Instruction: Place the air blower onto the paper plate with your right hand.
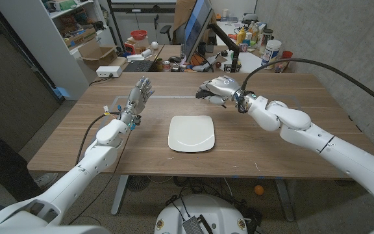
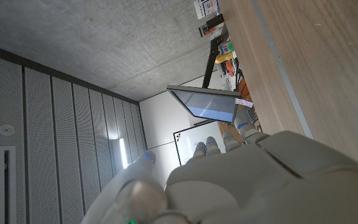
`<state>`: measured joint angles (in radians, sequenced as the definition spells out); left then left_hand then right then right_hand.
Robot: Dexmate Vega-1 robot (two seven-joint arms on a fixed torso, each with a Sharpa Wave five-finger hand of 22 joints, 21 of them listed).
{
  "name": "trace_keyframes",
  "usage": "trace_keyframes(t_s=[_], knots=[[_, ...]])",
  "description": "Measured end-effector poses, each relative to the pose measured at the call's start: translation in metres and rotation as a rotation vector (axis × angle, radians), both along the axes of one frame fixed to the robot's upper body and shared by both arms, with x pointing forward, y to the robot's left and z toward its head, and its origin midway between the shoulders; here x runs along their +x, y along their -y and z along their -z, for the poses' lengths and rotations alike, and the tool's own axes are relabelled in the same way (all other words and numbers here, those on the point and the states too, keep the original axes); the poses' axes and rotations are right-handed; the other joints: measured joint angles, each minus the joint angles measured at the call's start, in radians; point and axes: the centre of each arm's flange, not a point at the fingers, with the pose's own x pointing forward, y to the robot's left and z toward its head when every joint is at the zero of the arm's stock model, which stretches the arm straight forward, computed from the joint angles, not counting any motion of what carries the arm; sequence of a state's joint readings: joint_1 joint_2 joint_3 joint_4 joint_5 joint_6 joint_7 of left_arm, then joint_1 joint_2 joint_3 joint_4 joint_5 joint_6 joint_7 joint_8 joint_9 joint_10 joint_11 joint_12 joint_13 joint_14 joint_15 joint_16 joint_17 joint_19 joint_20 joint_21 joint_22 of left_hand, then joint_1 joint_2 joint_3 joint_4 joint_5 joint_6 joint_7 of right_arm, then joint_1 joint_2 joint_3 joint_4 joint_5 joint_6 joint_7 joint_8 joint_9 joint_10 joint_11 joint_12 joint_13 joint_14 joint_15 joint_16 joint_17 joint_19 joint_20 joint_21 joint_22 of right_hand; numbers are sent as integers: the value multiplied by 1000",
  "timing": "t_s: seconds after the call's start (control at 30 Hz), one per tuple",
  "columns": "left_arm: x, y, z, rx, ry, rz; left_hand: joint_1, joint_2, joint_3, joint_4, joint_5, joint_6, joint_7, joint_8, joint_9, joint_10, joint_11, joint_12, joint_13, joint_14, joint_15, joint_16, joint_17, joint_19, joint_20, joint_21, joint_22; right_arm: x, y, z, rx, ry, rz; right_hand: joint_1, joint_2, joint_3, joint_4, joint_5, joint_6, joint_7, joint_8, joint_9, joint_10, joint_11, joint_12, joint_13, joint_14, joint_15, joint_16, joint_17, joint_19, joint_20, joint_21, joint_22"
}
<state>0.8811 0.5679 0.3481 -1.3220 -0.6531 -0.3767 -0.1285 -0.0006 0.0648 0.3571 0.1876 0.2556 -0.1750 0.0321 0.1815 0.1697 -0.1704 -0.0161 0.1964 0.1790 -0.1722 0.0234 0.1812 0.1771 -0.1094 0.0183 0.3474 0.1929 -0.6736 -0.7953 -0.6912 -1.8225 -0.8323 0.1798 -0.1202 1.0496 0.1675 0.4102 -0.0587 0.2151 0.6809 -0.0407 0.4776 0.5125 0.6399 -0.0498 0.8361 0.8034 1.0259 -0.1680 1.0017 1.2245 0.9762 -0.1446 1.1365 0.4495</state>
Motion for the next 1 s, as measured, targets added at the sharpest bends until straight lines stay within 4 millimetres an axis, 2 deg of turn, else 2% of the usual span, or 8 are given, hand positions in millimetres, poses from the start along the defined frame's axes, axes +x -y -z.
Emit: trace_keyframes(t_s=[0.57,1.0], knots=[[1,-6,2,-5,-5,-7,0,0,0,0,0,0,0,0,0,0,0,0,0,0,0,0,0,0,0,0,0,-2,-39,16,-76,-32,-96,0,0,0,0,0,0,0,8,0,0,0,0,1,2,2,0,0,0,0,17,-14],[2,-7,2,-3,-5,-3,0,0,-4,-4,0,0,0,0,0,0,0,0,0,0,0,0,0,0,0,-4,0,1,-52,29,-100,-61,-117,8,-8,0,0,0,0,0,8,-1,3,-4,-2,0,7,-4,0,0,0,0,29,-23]])
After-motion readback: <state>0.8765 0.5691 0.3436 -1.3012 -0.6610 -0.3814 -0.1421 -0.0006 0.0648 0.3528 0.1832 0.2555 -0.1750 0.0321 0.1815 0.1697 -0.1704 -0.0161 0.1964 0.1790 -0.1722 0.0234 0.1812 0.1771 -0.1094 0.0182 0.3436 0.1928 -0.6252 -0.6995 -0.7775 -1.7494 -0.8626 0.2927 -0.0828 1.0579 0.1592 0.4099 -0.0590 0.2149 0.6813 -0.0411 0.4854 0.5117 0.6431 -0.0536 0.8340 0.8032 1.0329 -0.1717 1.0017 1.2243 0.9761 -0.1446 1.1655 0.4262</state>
